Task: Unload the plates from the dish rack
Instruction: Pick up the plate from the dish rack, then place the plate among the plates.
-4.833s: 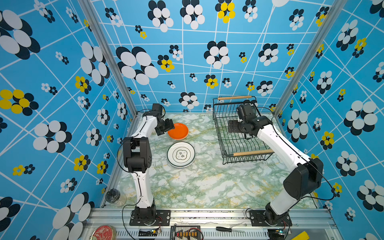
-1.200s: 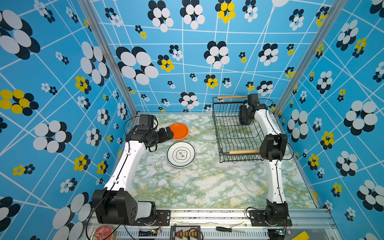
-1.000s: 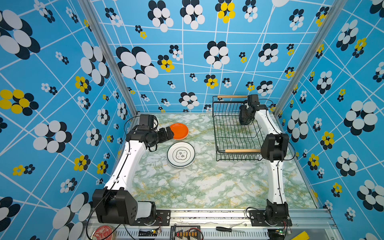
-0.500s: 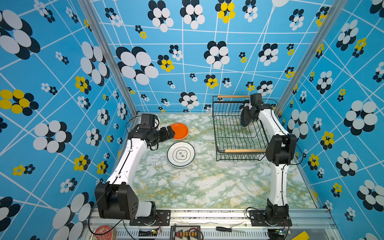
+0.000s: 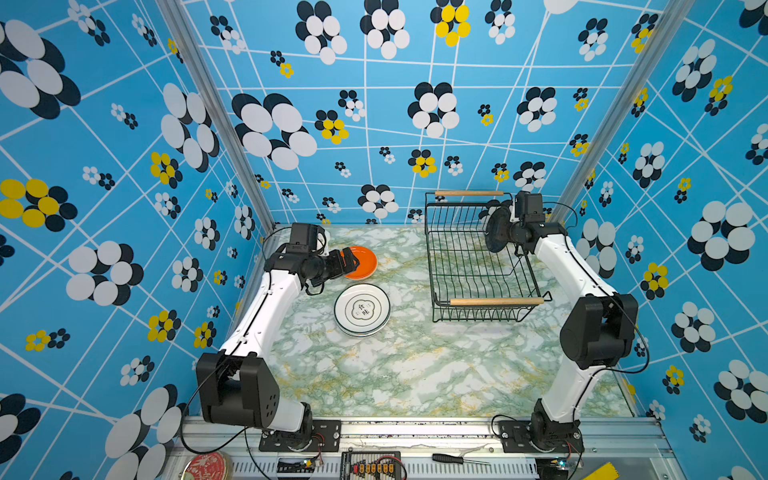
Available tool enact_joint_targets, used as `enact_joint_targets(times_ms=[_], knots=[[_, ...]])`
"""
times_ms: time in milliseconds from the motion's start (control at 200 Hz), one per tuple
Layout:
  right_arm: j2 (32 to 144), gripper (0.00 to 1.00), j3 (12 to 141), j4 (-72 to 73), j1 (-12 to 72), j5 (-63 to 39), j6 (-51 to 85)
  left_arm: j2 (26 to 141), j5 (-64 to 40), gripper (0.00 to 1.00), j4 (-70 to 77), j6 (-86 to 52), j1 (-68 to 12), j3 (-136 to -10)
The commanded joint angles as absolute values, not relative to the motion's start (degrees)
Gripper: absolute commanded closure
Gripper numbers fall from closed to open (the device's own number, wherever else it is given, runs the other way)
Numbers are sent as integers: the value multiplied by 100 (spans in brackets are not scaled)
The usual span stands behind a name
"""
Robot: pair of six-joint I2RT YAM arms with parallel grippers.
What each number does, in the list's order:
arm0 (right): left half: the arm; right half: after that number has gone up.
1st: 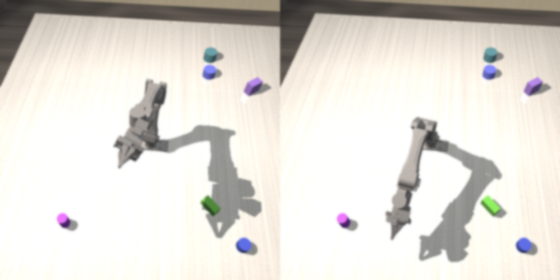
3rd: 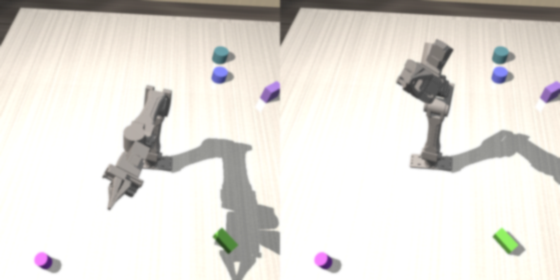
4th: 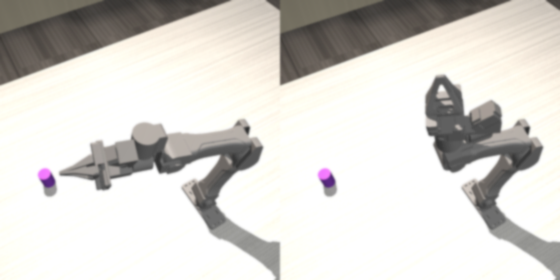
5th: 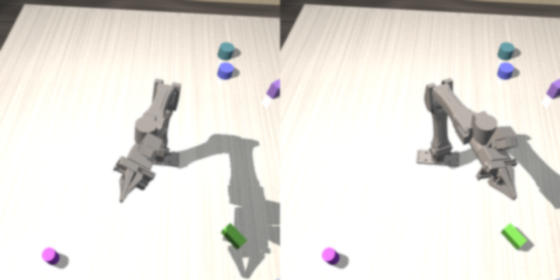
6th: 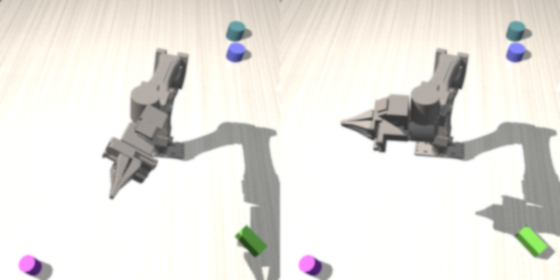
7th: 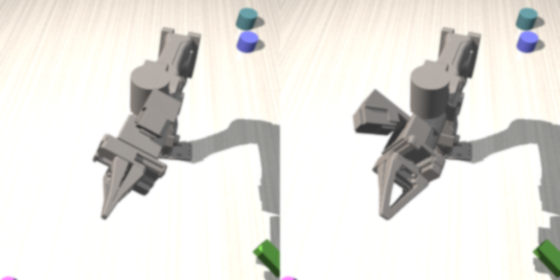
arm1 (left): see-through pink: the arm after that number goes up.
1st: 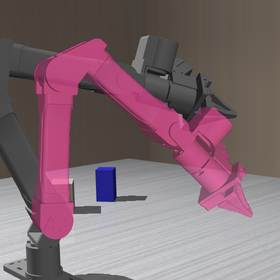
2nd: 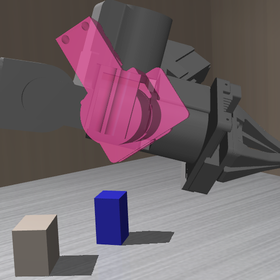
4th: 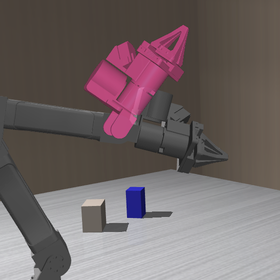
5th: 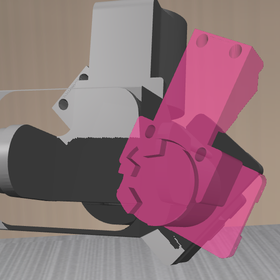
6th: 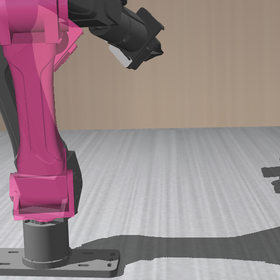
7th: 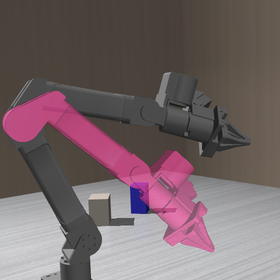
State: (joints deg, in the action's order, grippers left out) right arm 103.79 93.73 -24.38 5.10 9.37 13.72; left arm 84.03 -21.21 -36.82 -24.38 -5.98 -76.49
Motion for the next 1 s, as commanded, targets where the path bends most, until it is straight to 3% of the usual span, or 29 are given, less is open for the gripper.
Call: enact_joint_targets(times_ms=[0,290,600,995], knots=[[9778,98,8712,-1566,610,615,2097,8605,-2324,1,-3509,-2469,-826,-7941],[8880,98,7318,-662,615,-888,4232,9063,-2592,1,-3207,-2604,-1457,-8424],[8456,97,6368,994,1189,-2113,6328,9626,-3045,1,-2653,-2969,-1769,-8871],[8648,95,6027,2118,1780,-2798,7256,10080,-3855,5,-2068,-3460,-1819,-9255]])
